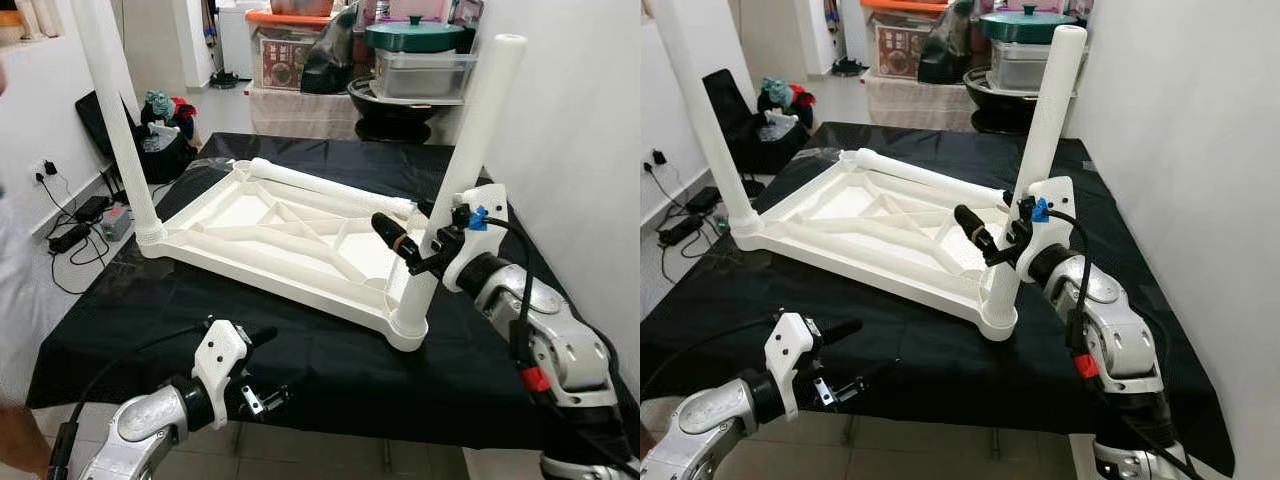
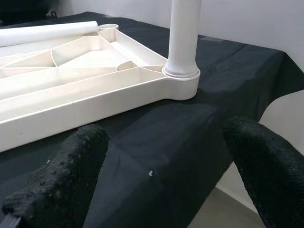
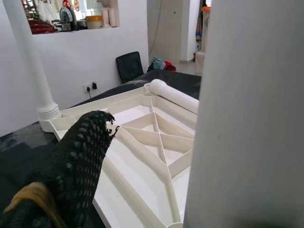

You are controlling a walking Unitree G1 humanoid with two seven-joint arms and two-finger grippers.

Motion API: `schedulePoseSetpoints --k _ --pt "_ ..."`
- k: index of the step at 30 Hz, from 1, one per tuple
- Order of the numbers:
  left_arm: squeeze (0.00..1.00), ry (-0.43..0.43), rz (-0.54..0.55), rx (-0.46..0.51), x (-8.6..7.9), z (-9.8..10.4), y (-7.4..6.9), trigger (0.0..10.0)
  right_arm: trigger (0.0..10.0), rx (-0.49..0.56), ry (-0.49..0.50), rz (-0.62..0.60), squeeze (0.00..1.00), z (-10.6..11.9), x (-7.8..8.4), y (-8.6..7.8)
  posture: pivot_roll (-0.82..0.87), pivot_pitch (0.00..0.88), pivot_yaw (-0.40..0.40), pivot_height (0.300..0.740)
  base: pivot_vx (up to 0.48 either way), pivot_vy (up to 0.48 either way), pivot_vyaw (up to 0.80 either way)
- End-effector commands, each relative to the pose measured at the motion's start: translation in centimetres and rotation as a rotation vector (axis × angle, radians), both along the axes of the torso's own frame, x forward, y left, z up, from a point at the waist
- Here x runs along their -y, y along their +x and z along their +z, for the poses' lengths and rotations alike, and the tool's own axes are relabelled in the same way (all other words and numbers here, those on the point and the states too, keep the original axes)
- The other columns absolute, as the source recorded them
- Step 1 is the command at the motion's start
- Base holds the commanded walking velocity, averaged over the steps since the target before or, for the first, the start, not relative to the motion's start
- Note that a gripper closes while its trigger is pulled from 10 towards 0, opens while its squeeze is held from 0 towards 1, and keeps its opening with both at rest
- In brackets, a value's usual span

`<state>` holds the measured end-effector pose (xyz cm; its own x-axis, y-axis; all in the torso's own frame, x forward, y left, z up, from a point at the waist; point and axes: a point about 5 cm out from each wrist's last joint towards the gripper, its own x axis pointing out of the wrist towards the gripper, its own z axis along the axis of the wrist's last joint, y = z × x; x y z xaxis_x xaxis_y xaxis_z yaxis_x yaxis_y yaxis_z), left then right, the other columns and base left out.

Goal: Building children table

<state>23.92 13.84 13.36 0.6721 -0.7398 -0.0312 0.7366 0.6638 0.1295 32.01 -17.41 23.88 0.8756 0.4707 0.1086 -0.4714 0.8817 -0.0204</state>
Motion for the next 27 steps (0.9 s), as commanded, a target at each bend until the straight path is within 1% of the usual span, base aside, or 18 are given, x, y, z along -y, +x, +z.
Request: schedulePoseSetpoints --k 1,3,5,6,7,12,13,14,15,17,18,20,21,22,23,24,25,27 --pt "0.0 -0.003 -0.023 -0.028 0.3 -0.1 -0.4 10.0 10.0 0.021 0.006 0.089 1.0 0.8 -0.5 -0.1 0.08 0.0 -0.043 0.74 0.0 0.0 0.0" --pt "0.0 -0.005 -0.033 -0.037 0.4 -0.2 -0.5 10.0 10.0 0.026 0.003 0.128 1.0 0.8 -0.5 -0.2 0.08 0.0 -0.043 0.74 0.0 0.0 0.0" --pt "0.0 -0.002 -0.037 -0.038 0.4 -0.2 -0.5 10.0 10.0 0.049 -0.016 0.253 0.98 1.3 -1.7 -1.0 0.09 0.0 -0.049 0.74 0.0 0.0 0.0" --pt "0.0 -0.001 -0.037 -0.038 0.4 -0.2 -0.5 10.0 10.0 0.056 -0.024 0.305 0.0 1.5 -2.2 -1.4 0.09 0.0 -0.049 0.74 0.0 0.0 0.0" --pt "0.0 0.001 -0.038 -0.037 0.4 -0.1 -0.5 10.0 10.0 0.051 -0.032 0.385 0.0 1.7 -3.1 -2.0 0.09 0.0 -0.048 0.74 0.0 0.0 0.0" --pt "0.0 -0.001 -0.042 -0.048 0.4 -0.1 -0.5 10.0 10.0 0.054 -0.058 0.426 0.0 1.3 -3.8 -2.4 0.09 0.0 -0.051 0.74 0.0 0.0 0.0" --pt "0.0 -0.001 -0.044 -0.051 0.4 -0.1 -0.6 10.0 2.2 0.05 -0.044 0.421 0.0 1.2 -3.7 -2.3 0.09 0.0 -0.053 0.74 0.0 0.0 0.0" --pt "0.0 -0.001 -0.044 -0.051 0.4 -0.1 -0.6 10.0 2.2 0.05 -0.044 0.421 0.0 1.2 -3.7 -2.3 0.09 0.0 -0.053 0.74 0.0 0.0 0.0" --pt "0.0 -0.001 -0.045 -0.054 0.4 -0.1 -0.6 10.0 0.0 0.048 -0.034 0.419 0.0 1.1 -3.6 -2.3 0.09 0.0 -0.053 0.74 0.0 0.0 0.0" --pt "0.0 0.0 -0.047 -0.056 0.4 -0.1 -0.6 10.0 0.0 0.046 -0.017 0.412 0.0 1.1 -3.3 -2.2 0.09 0.0 -0.052 0.74 0.0 0.0 0.0" --pt "0.0 0.002 -0.049 -0.06 0.3 -0.1 -0.6 10.0 0.0 0.023 0.001 0.344 0.0 1.1 -2.6 -1.6 0.09 0.0 -0.049 0.74 0.0 0.0 0.0" --pt "0.0 0.003 -0.052 -0.062 0.3 -0.1 -0.5 10.0 0.0 -0.002 0.006 0.244 0.0 0.8 -1.8 -0.8 0.09 0.0 -0.048 0.74 0.0 0.0 0.0" --pt "0.0 0.003 -0.052 -0.062 0.3 -0.1 -0.5 10.0 0.0 -0.002 0.006 0.244 0.0 0.8 -1.8 -0.8 0.09 0.0 -0.048 0.74 0.0 0.0 0.0" --pt "0.0 0.004 -0.054 -0.063 0.3 -0.1 -0.5 10.0 0.0 -0.037 -0.001 0.068 0.0 0.3 -0.5 0.4 0.09 0.0 -0.047 0.74 0.0 0.0 0.0" --pt "0.0 0.004 -0.054 -0.063 0.3 -0.1 -0.5 10.0 0.0 -0.037 -0.001 0.068 0.0 0.3 -0.5 0.4 0.09 0.0 -0.047 0.74 0.0 0.0 0.0" --pt "0.0 0.004 -0.054 -0.064 0.4 -0.1 -0.5 10.0 0.0 -0.092 0.0 -0.277 0.0 -0.5 2.3 2.0 0.09 0.0 -0.047 0.74 0.0 0.0 0.0" --pt "0.0 0.004 -0.054 -0.064 0.4 -0.1 -0.5 10.0 0.0 -0.092 0.0 -0.277 0.0 -0.5 2.3 2.0 0.09 0.0 -0.047 0.74 0.0 0.0 0.0" --pt "0.0 0.004 -0.051 -0.064 0.3 -0.1 -0.4 10.0 0.0 -0.151 0.067 -0.622 0.0 -1.7 5.9 2.4 0.09 0.0 -0.051 0.74 0.0 0.0 0.0"
